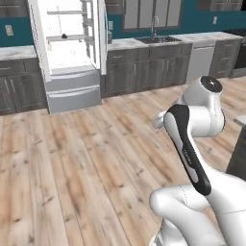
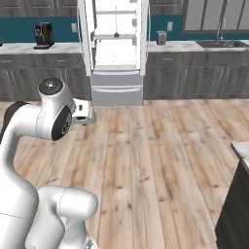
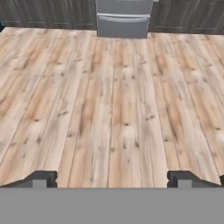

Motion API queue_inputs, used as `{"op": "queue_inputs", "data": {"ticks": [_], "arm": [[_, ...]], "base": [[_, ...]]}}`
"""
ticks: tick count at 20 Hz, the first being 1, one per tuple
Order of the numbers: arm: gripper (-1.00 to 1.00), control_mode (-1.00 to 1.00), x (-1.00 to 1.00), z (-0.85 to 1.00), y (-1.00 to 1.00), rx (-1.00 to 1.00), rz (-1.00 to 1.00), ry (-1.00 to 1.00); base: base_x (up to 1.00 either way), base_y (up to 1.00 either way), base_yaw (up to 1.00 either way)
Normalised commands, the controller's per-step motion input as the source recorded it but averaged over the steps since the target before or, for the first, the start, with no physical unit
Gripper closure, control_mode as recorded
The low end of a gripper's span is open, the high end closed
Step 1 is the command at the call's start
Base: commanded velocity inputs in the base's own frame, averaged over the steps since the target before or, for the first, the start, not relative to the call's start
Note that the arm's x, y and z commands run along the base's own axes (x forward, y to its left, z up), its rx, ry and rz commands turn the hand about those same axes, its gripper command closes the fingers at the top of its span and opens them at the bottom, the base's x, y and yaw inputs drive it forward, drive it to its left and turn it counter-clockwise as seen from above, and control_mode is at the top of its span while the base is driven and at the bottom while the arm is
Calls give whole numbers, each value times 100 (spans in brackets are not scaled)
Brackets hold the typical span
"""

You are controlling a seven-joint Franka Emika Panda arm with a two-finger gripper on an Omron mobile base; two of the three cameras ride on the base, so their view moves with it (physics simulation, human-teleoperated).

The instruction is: Take the cupcake and cake from the fridge and place them on the empty tray on the dining counter.

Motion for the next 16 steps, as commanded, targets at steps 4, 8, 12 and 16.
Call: {"op": "queue_inputs", "data": {"ticks": [4, 8, 12, 16], "arm": [[-100, 100, 0, 0, 0, 0, 0, 0], [-100, 100, 0, 0, 0, 0, 0, 0], [-100, 100, 0, 0, 0, 0, 0, 0], [-100, 100, 0, 0, 0, 0, 0, 0]], "base": [[100, 53, -2], [100, 14, 1], [100, 4, 6], [100, 3, 8]]}}
